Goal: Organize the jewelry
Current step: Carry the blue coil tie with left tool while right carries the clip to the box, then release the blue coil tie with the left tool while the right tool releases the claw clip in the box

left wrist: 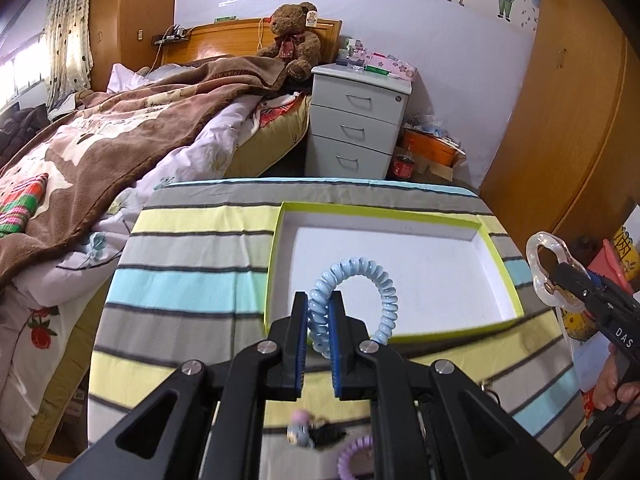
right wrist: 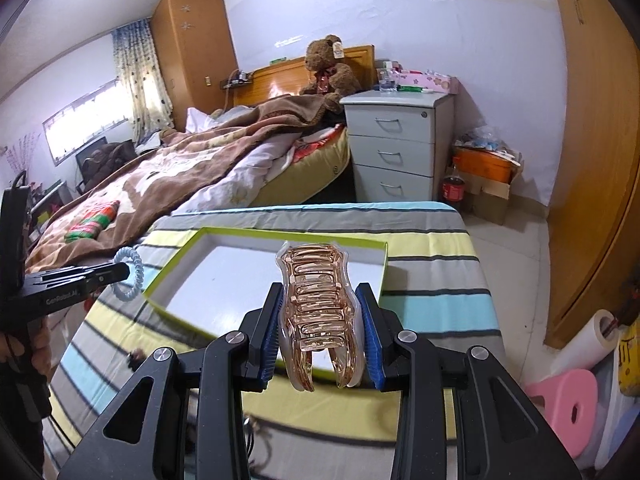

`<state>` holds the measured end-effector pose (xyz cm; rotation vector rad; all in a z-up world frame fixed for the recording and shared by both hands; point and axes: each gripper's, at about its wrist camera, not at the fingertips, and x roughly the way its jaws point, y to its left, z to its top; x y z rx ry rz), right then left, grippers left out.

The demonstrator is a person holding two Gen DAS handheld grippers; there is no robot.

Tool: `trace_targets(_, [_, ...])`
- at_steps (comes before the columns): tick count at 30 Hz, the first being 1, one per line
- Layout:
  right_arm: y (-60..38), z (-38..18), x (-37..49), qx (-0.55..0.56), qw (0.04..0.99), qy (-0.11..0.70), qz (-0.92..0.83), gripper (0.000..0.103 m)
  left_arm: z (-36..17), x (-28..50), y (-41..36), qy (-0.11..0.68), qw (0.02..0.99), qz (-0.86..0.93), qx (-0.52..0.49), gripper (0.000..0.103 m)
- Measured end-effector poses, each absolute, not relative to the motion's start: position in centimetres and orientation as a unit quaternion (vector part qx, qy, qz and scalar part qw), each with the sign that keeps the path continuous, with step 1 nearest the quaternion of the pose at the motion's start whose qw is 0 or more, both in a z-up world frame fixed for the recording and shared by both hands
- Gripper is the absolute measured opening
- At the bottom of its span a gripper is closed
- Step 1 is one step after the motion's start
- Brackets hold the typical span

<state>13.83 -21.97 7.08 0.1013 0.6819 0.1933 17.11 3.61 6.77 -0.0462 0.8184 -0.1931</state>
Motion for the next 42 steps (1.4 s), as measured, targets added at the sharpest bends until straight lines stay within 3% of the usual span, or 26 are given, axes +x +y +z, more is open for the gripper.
trace_targets(18, [-22.1, 3.4, 20.7, 0.044, 0.919, 0.386, 0.064, 0.037, 3.1, 24.4, 2.4, 0.439, 0.892, -0.096, -0.052, 0.01])
trace_targets(42, [-21.4, 1.5, 22.4, 0.002, 0.918, 0.394, 0.042, 0.037, -0.3, 26.8, 1.3, 0.479, 0.874, -0.078, -0.04, 0.011])
